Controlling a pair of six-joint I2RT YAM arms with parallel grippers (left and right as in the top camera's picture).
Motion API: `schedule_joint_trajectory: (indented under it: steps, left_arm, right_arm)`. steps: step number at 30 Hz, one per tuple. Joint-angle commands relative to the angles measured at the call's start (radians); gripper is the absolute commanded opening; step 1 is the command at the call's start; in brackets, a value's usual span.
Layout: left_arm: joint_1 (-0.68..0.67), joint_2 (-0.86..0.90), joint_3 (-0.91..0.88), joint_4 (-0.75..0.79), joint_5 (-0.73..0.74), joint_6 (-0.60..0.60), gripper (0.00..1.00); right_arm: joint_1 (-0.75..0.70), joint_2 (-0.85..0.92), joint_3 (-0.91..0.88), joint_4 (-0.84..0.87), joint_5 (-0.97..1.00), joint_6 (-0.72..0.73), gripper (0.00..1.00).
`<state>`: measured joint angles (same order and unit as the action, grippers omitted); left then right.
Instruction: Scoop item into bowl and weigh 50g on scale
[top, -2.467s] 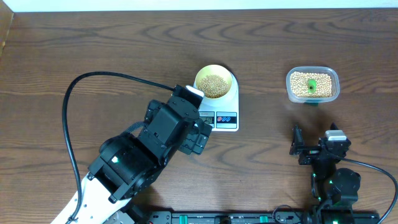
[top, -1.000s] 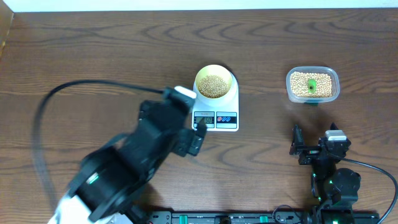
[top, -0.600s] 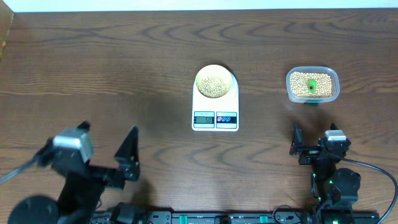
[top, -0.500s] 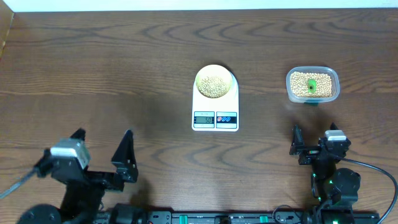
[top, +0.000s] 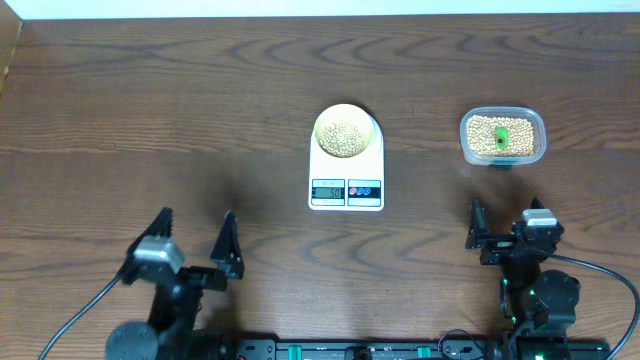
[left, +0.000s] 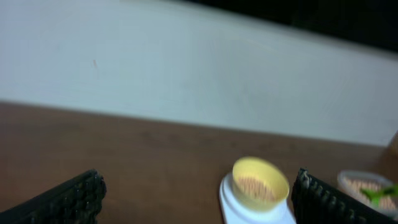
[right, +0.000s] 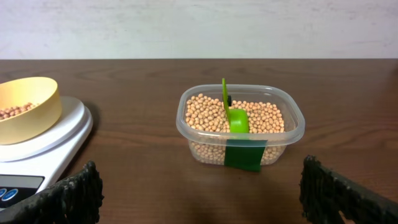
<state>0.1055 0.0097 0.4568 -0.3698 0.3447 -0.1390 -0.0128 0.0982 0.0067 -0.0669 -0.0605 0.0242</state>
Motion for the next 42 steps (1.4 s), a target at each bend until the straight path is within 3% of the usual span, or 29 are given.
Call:
schedule_joint_trajectory:
  steps: [1,8,23,29,42]
  left_arm:
    - [-0.024,-0.008,-0.061,0.018,0.04,-0.015,0.98]
    - [-0.064,-0.008,-0.188,0.059,0.025,0.01,0.98]
    - [-0.087,-0.008,-0.453,0.335,0.006,0.011,0.98]
    - [-0.123,-0.008,-0.453,0.327,-0.006,0.087,0.98]
    - [-0.124,-0.006,-0.453,0.327,-0.005,0.086,0.98]
  right_arm:
    - [0.011,0.001,-0.001,-0.004,-0.01,-0.014,0.99]
    - [0.011,0.001,-0.001,-0.003,-0.01,-0.014,0.99]
    - [0.011,0.001,-0.001,-0.004,-0.01,-0.014,0.99]
    - [0.011,0.001,-0.001,-0.004,-0.01,-0.014,0.99]
    - [0.011,0.001,-0.001,-0.004,-0.01,-0.014,0.99]
